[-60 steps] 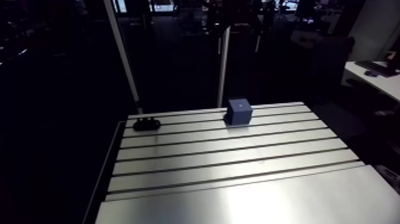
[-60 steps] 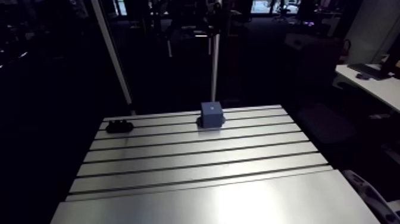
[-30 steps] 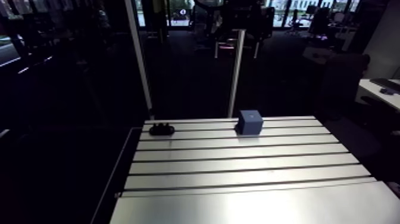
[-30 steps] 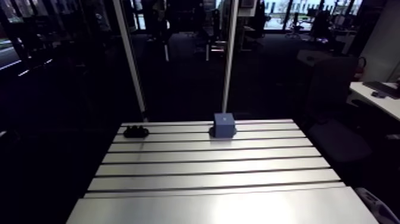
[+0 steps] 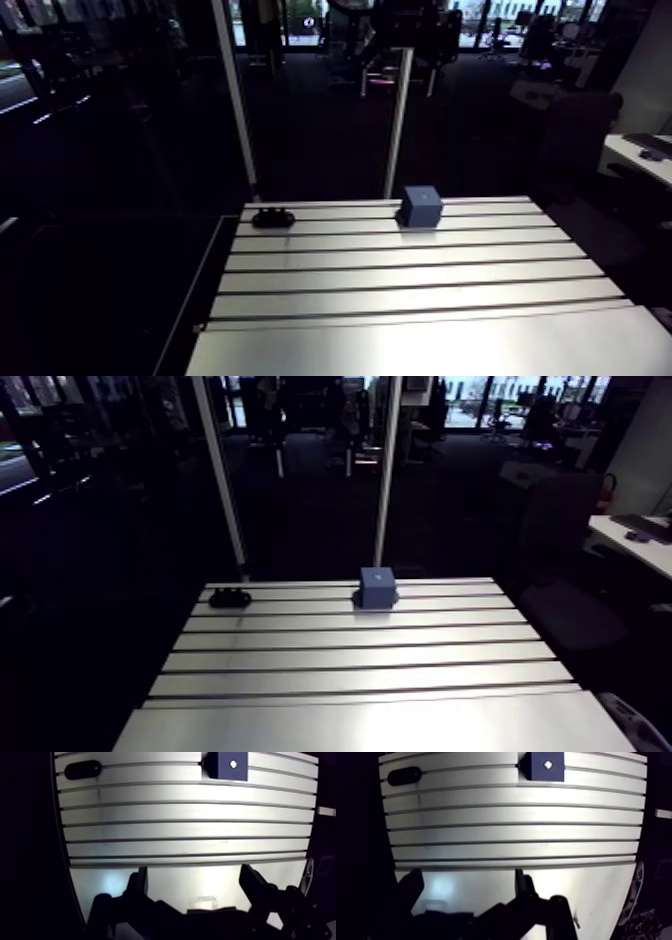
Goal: Pick up the M10 bolt and insert it into the hex recess until seated.
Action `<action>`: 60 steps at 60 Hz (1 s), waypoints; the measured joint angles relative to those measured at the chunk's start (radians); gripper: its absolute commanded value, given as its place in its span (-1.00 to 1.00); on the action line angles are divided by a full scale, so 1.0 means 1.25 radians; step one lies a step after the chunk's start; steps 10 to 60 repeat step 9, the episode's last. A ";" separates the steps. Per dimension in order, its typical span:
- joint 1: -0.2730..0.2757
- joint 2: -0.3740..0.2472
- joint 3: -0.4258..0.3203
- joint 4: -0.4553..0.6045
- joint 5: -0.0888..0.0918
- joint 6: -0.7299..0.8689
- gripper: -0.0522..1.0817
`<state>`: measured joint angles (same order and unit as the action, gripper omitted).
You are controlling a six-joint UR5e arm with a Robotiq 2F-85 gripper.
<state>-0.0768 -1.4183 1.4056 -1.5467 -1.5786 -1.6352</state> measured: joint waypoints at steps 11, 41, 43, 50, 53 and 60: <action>0.001 0.004 -0.003 0.000 0.002 -0.002 -0.90; 0.001 0.004 -0.003 0.000 0.002 -0.002 -0.90; 0.001 0.004 -0.003 0.000 0.002 -0.002 -0.90; 0.001 0.004 -0.003 0.000 0.002 -0.002 -0.90; 0.001 0.004 -0.003 0.000 0.002 -0.002 -0.90; 0.001 0.004 -0.003 0.000 0.002 -0.002 -0.90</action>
